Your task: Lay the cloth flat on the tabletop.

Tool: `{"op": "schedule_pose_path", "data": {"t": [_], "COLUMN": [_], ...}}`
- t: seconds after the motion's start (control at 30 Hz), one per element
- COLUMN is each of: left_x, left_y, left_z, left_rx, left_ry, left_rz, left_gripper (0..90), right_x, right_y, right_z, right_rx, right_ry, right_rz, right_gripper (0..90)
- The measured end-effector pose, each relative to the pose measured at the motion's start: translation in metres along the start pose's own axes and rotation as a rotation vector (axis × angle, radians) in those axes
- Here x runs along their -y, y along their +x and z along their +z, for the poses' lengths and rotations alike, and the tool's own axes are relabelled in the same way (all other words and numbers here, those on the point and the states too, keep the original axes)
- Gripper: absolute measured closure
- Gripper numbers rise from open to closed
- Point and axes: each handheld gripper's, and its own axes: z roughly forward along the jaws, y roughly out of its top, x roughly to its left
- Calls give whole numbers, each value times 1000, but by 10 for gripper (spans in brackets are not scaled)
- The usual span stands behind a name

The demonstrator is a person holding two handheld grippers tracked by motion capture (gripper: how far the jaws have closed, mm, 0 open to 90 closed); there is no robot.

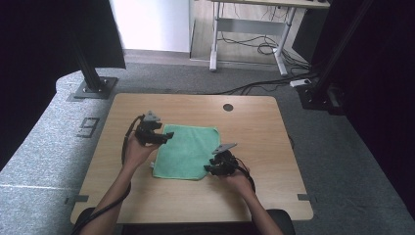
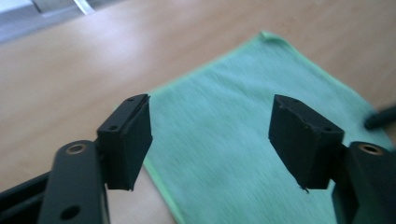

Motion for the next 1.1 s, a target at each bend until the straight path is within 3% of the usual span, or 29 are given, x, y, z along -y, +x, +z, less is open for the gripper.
{"op": "schedule_pose_path", "data": {"t": [0.03, 0.13, 0.17, 0.2, 0.23, 0.3, 0.47, 0.5, 0.6, 0.63, 0.77, 1.1], "left_x": [0, 27, 43, 43, 57, 67, 74, 76, 80, 81, 87, 91], "left_y": [0, -6, -6, -6, -7, -10, -18, -23, -26, -26, -28, -40], "left_z": [0, 5, 7, 7, 9, 11, 13, 15, 16, 16, 15, 12], "left_rx": [0, -2, -1, -1, 11, 3, -18, -31, -43, -39, -60, -73], "left_ry": [0, 43, 68, 68, 83, 94, 125, 143, 137, 132, 95, 93], "left_rz": [0, 4, -3, -3, -16, -18, 5, 26, 27, 1, -23, -36], "left_gripper": [275, 264, 263, 262, 261, 251, 231, 225, 214, 213, 208, 203], "right_x": [0, 2, 2, 3, 4, 5, 9, 9, 11, 12, 14, 16], "right_y": [0, 0, -1, -1, -2, -4, -5, -5, -5, -5, -6, -3], "right_z": [0, -2, -3, -4, -5, -7, -14, -17, -26, -29, -35, -37], "right_rx": [2, 8, 9, 12, 17, 26, 59, 66, 85, 93, 111, 143], "right_ry": [4, 11, 11, 14, 15, 18, 16, 8, -19, -28, -39, -59], "right_rz": [-6, -13, -16, -18, -24, -30, -6, 4, 36, 43, 75, 130], "right_gripper": [575, 573, 572, 569, 565, 553, 480, 467, 437, 427, 407, 411]}}
